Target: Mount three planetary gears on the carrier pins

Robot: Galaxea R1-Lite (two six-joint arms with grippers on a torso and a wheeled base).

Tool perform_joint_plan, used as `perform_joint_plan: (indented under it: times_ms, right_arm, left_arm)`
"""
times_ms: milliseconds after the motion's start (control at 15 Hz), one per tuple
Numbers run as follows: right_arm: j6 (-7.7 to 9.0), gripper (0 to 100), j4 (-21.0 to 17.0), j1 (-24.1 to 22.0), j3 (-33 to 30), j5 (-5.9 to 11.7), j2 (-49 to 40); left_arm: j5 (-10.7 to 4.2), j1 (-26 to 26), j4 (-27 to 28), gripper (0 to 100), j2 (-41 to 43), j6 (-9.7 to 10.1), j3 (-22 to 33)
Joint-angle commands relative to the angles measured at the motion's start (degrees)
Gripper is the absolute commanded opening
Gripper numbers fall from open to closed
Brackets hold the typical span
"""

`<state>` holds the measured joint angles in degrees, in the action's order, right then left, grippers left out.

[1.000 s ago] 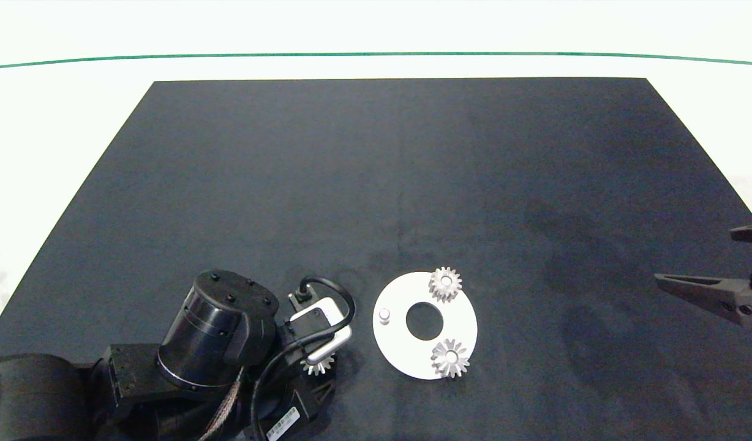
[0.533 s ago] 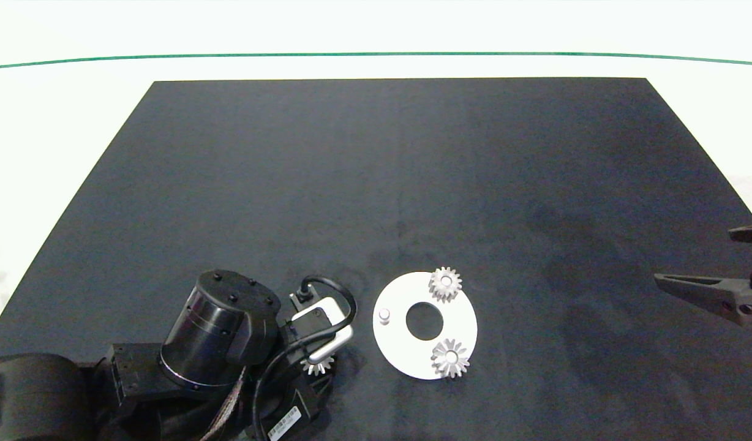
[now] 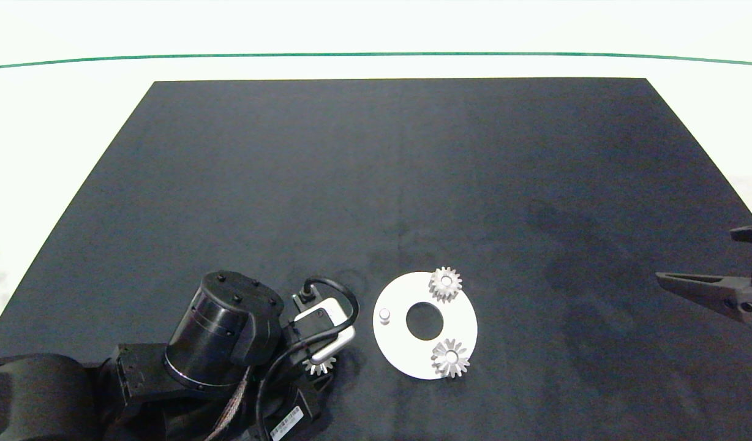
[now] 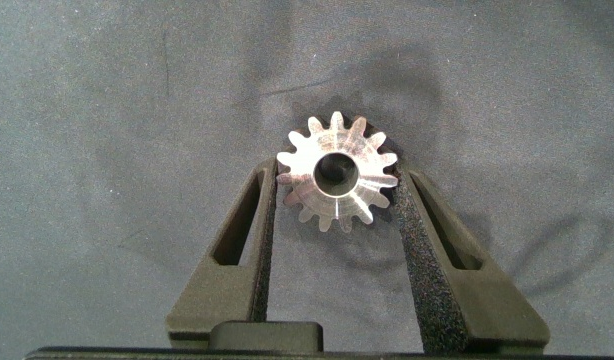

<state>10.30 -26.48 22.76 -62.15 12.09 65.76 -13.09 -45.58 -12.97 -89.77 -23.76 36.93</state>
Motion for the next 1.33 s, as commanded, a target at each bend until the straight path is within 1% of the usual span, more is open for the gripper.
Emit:
perform_joint_plan:
  times_ms: [67,533,733,867,1000,1133,1333]
  right_arm:
    - [0.07,100,-0.2,0.0,-0.1,0.04,0.0]
    - [0.16,100,-0.2,0.0,0.0,0.04,-0.1]
    - [0.16,100,-0.2,0.1,0.0,0.04,-0.1]
    - [0.16,100,-0.2,0.1,0.0,0.04,0.0]
    - [0.16,100,-0.2,0.1,-0.1,-0.23,-0.2]
    - [0.25,100,-0.3,0.1,-0.2,-0.32,-0.4]
    - [0.25,100,-0.3,0.1,-0.1,-0.40,-0.5]
  left_arm:
    - [-0.09,0.1,0.1,26,-0.1,-0.15,-0.3]
    - [-0.09,-0.1,0.2,12,0.6,-0.06,-0.2]
    - [-0.09,0.2,1.5,5,3.1,-0.15,-0.7]
    - [-0.09,0.2,3.5,2,5.2,-0.32,0.2]
    - [-0.09,0.1,4.9,1,5.8,-0.76,1.7]
    - [-0.09,-0.2,7.1,1,5.8,-0.67,3.9]
    - [-0.09,0.1,7.5,1,5.8,-0.59,2.5]
